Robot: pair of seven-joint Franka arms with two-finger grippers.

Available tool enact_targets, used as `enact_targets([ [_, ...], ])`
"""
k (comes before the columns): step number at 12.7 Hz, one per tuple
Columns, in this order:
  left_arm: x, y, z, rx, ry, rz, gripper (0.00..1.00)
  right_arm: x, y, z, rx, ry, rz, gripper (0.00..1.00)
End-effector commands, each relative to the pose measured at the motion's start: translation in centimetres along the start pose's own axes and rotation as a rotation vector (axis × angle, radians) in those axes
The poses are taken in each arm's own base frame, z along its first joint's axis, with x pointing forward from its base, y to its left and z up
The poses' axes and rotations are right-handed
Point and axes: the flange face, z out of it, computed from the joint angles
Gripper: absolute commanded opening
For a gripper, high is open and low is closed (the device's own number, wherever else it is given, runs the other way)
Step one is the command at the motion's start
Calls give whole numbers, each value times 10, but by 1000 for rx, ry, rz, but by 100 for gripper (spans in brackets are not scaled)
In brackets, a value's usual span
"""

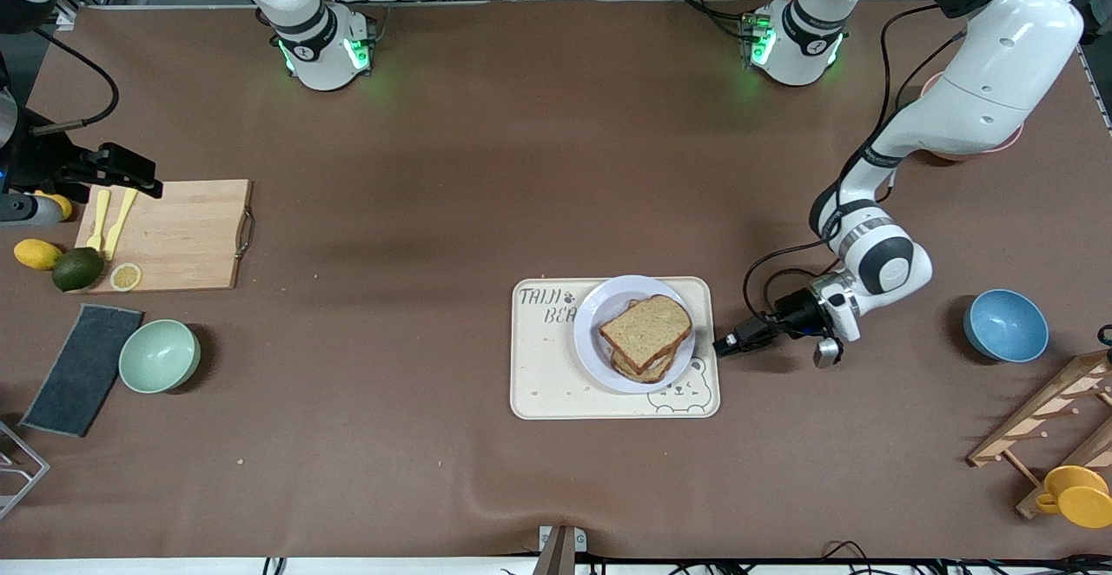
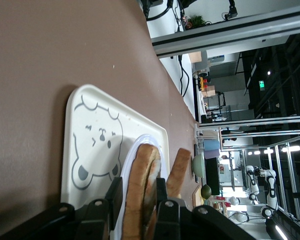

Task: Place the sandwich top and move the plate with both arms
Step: 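Release the plate rim and pull the left gripper back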

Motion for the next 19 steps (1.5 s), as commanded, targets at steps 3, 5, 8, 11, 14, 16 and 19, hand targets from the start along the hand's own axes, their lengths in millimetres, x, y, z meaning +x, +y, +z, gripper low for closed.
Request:
enact_targets([
  [3,49,44,-13,53,-78,-50,33,-1,1,0,-7,-1,19,100],
  [5,75,65,-20,127,-125,-79,33,-1,1,0,-7,0,21,100],
  [8,100,90,-31,171,-154,-112,33,-1,1,-1,-7,0,19,100],
  [11,127,128,-35,214,-184,-189,32,-1,0,0,-5,-1,17,100],
  [14,133,155,-23,223,-187,-228,32,-1,1,0,-7,-3,19,100],
  [16,133,169,-16,241,-191,-240,32,-1,1,0,-5,-3,17,100],
  [19,124,196,-8,416,-233,-213,32,0,0,1,-5,-3,17,100],
])
